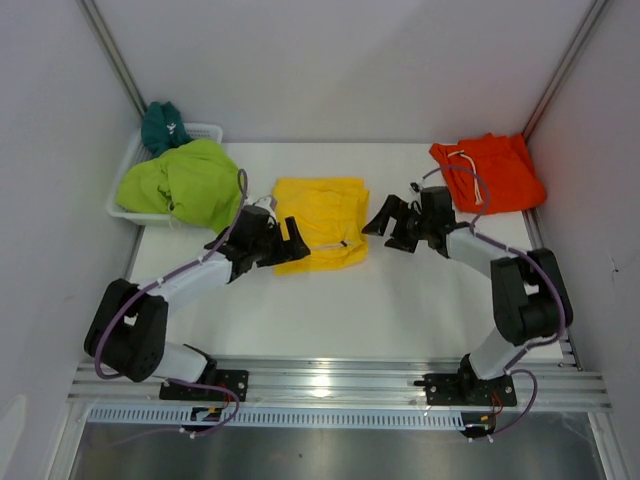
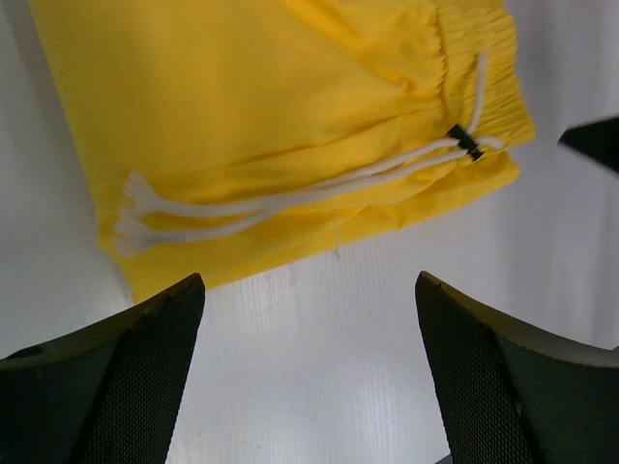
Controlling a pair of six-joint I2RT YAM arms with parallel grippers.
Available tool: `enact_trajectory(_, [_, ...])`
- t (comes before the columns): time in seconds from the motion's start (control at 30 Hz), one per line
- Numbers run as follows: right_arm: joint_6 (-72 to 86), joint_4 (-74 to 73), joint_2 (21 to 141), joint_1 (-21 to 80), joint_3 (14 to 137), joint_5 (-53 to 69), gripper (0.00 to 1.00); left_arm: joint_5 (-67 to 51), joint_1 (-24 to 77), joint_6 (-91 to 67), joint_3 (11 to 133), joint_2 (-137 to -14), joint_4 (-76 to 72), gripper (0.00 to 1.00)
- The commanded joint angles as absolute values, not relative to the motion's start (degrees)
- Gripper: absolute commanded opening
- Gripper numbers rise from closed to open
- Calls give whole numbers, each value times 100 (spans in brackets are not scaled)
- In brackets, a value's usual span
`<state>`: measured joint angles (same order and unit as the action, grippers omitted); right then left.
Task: Fold and stack the shorts
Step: Neatly place the folded shorts to the corner
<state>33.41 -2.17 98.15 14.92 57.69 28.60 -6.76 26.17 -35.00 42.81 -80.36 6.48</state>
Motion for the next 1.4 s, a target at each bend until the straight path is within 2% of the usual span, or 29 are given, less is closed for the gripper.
enact_trajectory(0.0, [4612,1069,8993,1801,4619,2453,100,-1002,2365,-3647,4710,-7796,554,91])
enact_trajectory(0.2, [5747,1468,8008,2908,3701,1233,100,-1169,1926,-3648,5071,-8120,598,91])
enact_trajectory(0.43, [6626,2293,8156,3568,3200,554,100,-1028,1811,-3656,5212,-8735,80,91])
enact_trajectory(0.6, [7092,3356,8665,3726,2935,176,99,-1028,1697,-3753,5133,-9289,-648,91])
enact_trajectory(0.83, [7365,3982,9570,3832,3243,1,99,-1274,1661,-3788,5045,-9685,-940,91])
enact_trajectory(1.13, [7813,3955,10362,4113,3630,-843,99,-1354,1854,-3946,4334,-9554,-1222,90])
enact_trajectory(1.37, [8253,5279,11397,4263,3542,-1073,100,-1397,2118,-4096,3815,-9273,-1371,90])
